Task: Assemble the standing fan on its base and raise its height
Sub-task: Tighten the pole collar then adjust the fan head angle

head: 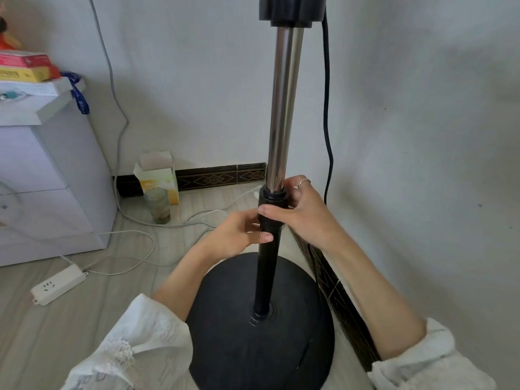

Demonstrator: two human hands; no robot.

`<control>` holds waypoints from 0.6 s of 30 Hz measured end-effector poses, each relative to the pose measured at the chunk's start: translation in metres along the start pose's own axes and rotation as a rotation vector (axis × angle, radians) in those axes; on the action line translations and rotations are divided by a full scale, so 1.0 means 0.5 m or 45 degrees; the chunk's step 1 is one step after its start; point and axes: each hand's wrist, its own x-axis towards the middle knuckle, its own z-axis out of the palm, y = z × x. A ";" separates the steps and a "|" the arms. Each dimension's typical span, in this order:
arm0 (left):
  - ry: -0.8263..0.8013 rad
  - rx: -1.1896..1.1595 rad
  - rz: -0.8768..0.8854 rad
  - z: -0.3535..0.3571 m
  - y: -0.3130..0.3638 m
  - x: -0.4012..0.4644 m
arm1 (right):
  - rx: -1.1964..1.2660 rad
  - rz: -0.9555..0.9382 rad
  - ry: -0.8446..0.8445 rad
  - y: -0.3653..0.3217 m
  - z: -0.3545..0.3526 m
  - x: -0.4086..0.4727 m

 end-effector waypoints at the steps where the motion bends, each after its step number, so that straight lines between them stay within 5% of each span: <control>1: -0.010 -0.001 0.008 0.000 0.001 0.000 | 0.036 0.023 -0.109 -0.002 -0.015 0.000; 5: -0.032 0.010 0.011 -0.002 0.004 0.001 | -0.027 0.047 -0.303 0.002 -0.035 0.001; 12: -0.019 0.027 0.011 -0.002 0.000 0.000 | -0.162 -0.085 0.159 0.004 0.011 -0.001; 18: -0.017 0.017 0.014 -0.002 0.002 0.003 | 0.196 0.067 -0.271 0.002 -0.032 -0.001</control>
